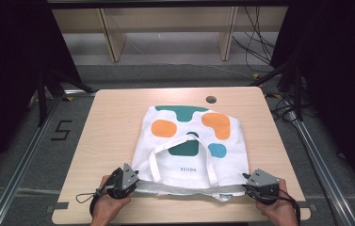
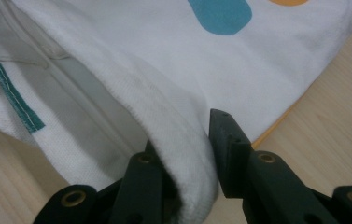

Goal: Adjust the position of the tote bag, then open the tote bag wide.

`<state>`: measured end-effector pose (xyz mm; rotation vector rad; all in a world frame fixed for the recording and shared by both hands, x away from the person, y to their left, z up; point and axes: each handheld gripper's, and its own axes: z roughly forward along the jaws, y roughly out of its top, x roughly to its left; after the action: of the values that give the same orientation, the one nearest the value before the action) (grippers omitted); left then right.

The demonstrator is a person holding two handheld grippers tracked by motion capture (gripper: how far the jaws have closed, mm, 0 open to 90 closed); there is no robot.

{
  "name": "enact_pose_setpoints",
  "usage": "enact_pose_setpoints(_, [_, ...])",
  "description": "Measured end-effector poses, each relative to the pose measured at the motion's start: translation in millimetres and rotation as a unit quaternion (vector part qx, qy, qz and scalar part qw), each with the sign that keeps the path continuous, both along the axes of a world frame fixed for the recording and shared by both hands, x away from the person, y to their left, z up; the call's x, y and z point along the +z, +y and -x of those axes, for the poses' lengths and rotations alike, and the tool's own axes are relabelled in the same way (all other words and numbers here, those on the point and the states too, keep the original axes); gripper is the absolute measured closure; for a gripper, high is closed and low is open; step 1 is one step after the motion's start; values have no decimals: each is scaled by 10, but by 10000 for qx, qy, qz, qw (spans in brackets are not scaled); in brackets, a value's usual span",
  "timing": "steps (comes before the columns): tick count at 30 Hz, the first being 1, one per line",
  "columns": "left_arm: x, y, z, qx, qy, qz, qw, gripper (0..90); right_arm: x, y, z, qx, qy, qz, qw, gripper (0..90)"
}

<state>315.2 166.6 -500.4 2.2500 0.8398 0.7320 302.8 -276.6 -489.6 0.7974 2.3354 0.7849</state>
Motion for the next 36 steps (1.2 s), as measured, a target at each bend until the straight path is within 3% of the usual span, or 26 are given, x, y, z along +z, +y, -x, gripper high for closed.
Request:
enact_pose_setpoints(6, [-9,14,-22,-86,128,56,9999,807,9,-12,16,24,-22,-21,10000,777])
enact_pose_setpoints(15, [10,30,-9,-63,102,154,9998,816,24,-11,16,70,-81,6,9999,785])
enact_pose_setpoints(17, [11,24,-6,-75,48,206,9997,821,25,-14,24,4,-84,-26,10000,785])
enact_pose_setpoints(22, [60,29,2,-181,-65,50,9998,835,45,-16,18,31,-151,-1,9999,790])
enact_pose_setpoints(28, [100,15,22,-159,-192,152,9996,843,36,-20,-3,-20,-205,-87,9997,783])
enact_pose_setpoints(31, [112,18,28,-190,-233,153,9994,844,26,-6,-14,-141,-123,-144,9997,746])
enact_pose_setpoints(33, [105,16,28,-193,-249,153,9994,844,-4,53,-74,-96,-68,22,9999,726])
enact_pose_setpoints(36, [121,14,33,-213,-294,175,9992,844,-35,103,-139,-47,-61,257,9996,773])
